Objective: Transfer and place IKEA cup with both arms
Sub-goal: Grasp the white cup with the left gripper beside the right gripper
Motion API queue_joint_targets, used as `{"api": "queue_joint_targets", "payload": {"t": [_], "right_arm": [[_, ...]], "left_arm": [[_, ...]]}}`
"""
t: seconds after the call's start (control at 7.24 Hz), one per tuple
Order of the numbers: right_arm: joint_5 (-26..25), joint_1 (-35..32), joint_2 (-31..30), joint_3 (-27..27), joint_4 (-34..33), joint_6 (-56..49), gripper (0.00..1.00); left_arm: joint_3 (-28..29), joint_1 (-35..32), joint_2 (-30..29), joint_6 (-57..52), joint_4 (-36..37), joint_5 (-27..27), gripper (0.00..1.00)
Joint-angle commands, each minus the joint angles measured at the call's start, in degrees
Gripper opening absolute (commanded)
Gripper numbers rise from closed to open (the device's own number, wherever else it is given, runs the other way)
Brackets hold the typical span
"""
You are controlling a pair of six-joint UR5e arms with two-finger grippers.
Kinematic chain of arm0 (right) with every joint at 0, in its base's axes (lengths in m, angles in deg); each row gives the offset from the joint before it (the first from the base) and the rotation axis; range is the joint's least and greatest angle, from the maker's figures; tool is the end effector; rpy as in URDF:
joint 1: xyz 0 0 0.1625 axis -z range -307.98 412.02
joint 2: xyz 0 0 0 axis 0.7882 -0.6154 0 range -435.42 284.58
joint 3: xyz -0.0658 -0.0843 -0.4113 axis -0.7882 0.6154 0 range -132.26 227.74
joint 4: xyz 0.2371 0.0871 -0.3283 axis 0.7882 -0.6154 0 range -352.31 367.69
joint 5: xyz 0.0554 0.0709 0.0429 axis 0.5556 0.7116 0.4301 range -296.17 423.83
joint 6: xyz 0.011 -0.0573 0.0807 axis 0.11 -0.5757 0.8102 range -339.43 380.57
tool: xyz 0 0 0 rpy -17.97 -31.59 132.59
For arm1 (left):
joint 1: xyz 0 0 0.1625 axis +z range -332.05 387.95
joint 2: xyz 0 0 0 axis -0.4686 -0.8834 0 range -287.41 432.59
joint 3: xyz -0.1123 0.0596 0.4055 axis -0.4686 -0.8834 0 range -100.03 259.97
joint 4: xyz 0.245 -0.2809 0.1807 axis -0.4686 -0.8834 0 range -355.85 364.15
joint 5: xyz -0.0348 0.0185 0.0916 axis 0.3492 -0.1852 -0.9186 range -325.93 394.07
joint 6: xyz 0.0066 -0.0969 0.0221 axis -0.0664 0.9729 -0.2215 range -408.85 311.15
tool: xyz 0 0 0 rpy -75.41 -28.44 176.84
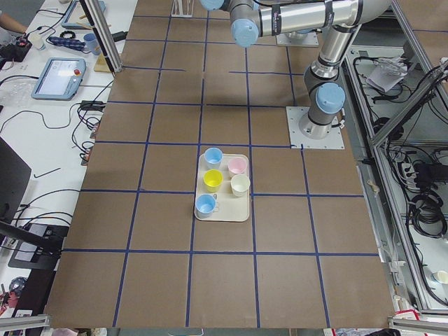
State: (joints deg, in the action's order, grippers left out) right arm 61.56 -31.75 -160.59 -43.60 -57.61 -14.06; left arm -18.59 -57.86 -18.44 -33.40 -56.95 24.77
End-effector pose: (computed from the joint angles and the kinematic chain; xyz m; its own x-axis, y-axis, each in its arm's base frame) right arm 0.1762 -0.5316 0.4892 -0.0396 -0.0618 -0.9973 0.0859 0.9942 -0.0651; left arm -0.1948 -0.5094 0.5398 -0.1600 0.0514 0.9858 -0.1160 0.9908 -0.0705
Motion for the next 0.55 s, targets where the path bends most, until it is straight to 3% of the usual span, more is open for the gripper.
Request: {"api": "queue_joint_targets", "payload": {"t": [0.0, 0.14, 0.41], "right_arm": [[0.2, 0.0, 0.0, 0.0, 0.0, 0.0, 0.15], [0.2, 0.0, 0.0, -0.1, 0.0, 0.0, 0.16], [0.2, 0.0, 0.0, 0.0, 0.0, 0.0, 0.20]], "left_arm": [[0.2, -0.1, -0.3, -0.1, 0.0, -0.1, 0.61], [0.2, 0.0, -0.7, -0.1, 0.1, -0.1, 0.56], [0.2, -0.1, -0.7, -0.1, 0.7, -0.1, 0.31]]}}
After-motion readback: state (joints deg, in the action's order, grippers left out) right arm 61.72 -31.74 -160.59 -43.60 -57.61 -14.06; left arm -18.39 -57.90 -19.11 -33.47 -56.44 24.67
